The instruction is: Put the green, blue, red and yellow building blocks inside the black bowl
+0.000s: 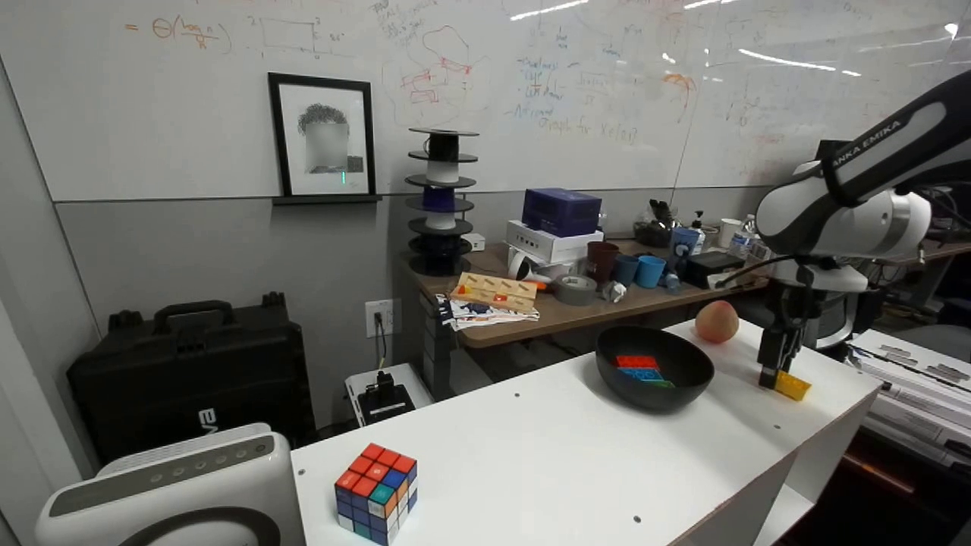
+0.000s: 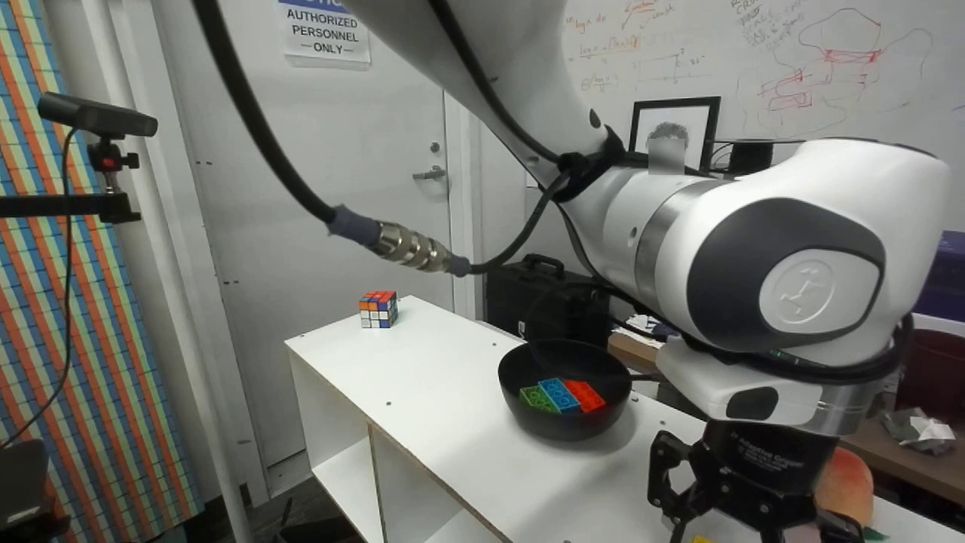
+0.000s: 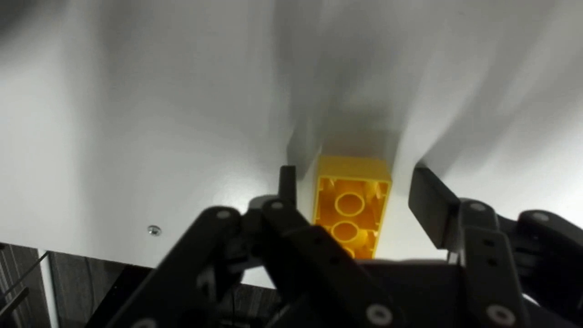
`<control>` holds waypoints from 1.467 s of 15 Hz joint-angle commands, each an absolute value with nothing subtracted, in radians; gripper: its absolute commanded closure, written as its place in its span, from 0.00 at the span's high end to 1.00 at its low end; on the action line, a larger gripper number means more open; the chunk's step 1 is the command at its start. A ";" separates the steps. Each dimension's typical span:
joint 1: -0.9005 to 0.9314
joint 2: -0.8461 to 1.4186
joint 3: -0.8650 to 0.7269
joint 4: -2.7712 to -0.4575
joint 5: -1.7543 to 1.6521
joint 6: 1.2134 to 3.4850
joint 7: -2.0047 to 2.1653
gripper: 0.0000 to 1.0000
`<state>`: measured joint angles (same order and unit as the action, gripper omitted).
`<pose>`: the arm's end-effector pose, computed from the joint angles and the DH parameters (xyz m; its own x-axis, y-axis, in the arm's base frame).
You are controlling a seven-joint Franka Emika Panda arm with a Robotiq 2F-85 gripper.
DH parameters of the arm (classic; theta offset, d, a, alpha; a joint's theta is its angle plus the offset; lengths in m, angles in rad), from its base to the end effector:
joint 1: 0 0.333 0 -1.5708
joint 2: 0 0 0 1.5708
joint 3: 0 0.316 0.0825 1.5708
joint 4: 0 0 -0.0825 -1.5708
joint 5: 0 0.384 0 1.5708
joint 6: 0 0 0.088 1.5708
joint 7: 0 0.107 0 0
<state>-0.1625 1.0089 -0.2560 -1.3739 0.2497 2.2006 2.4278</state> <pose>0.6628 -0.2494 0.1034 -0.9634 -0.2322 0.1342 -0.2253 0.9721 0.0647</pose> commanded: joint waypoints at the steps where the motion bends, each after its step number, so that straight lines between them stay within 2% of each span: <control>1: -0.166 1.032 -0.254 -1.325 0.211 2.152 2.451 0.35; 4: -0.161 1.024 -0.259 -1.338 0.186 2.164 2.449 0.12; 15: -0.100 0.879 -0.250 -1.433 0.176 2.295 2.442 0.11; 22: -0.038 0.851 -0.175 -1.407 0.167 2.297 2.379 0.11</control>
